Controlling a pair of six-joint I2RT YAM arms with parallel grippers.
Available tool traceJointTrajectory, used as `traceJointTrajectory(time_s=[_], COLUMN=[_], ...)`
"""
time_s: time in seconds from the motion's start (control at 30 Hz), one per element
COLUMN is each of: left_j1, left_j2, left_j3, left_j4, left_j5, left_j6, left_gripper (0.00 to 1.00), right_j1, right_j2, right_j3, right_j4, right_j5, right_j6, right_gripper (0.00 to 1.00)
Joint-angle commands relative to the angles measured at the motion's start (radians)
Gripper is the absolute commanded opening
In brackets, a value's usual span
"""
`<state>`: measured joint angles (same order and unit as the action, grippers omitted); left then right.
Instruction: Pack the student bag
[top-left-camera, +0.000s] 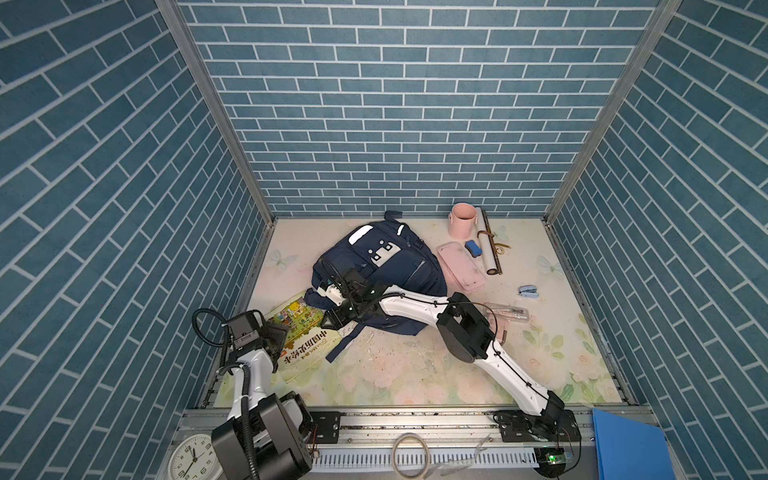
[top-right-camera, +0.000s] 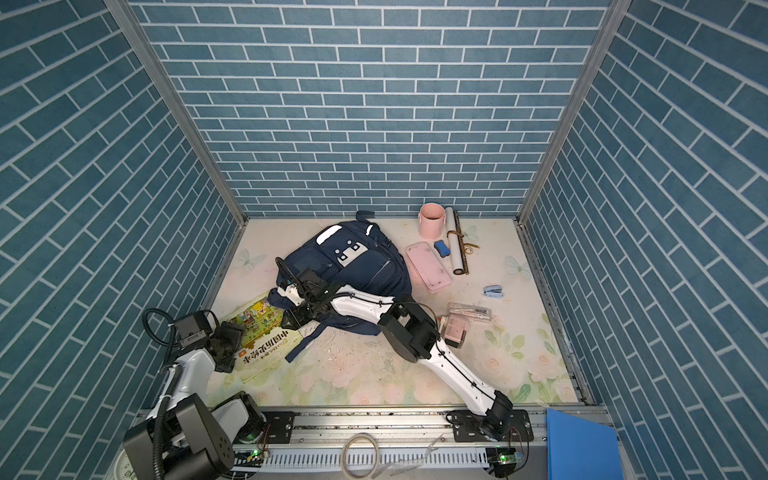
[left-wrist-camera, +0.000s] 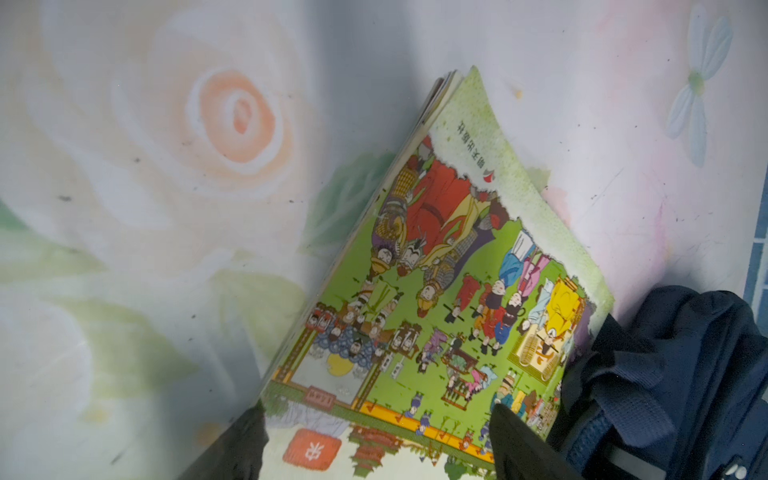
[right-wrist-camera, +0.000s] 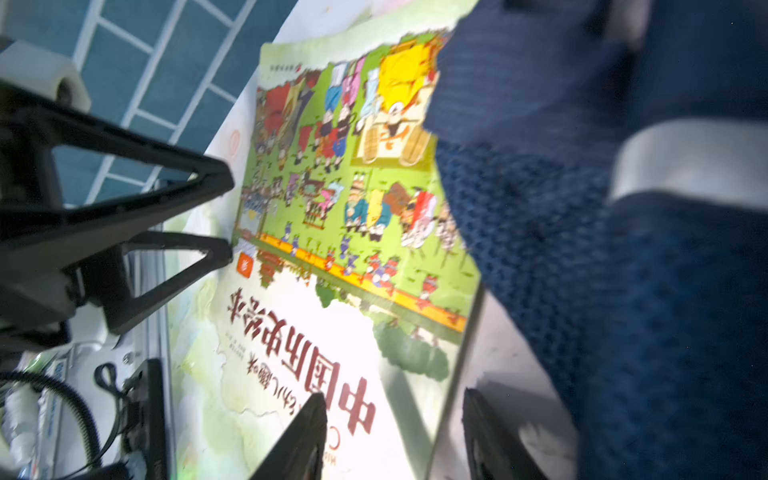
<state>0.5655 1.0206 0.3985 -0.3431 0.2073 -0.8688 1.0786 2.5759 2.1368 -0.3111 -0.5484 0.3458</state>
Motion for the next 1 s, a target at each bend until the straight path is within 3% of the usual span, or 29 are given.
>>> traceJointTrajectory(time_s=[0.0,0.1,0.37,0.5,0.6,0.87,0.97], left_j1=[0.006,0.007,0.006,0.005,0.006,0.006,0.005], left_j2=[0.03,0.038,0.038,0.05,0.06,0.06,0.053], left_j3=[-0.053,-0.064,-0.092,-0.098,-0.114,-0.124,-0.124], left_j4=[-0.045,-0.032,-0.006,0.005,0.024,0.031,0.026], left_j5=[0.004,0.027,0.066,0.073,0.086,0.092,0.088], left_j6=[-0.017,-0.02,-0.031,-0.031,-0.04,-0.043,-0.044], left_gripper=[0.86,0.86,0.85,0.85,0.85,0.85,0.85], right_j1=[-0.005,-0.005,-0.006,-0.017,-0.048,-0.076,-0.07], right_j2=[0.098,0.142,0.1,0.078,0.074,0.092,0.069], right_j3=[0.04,0.123,0.094,0.097,0.101,0.115,0.118], right_j4=[-0.146,-0.198,-0.128,-0.089,-0.038,-0.02,-0.1], right_j5=[-0.074,-0.132,-0.201,-0.214,-0.236,-0.198,-0.079], right_j6=[-0.035,-0.051,-0.051,-0.017,0.09,0.322,0.313], right_gripper=[0.52,0.49,0.39,0.41,0.48,0.48,0.47])
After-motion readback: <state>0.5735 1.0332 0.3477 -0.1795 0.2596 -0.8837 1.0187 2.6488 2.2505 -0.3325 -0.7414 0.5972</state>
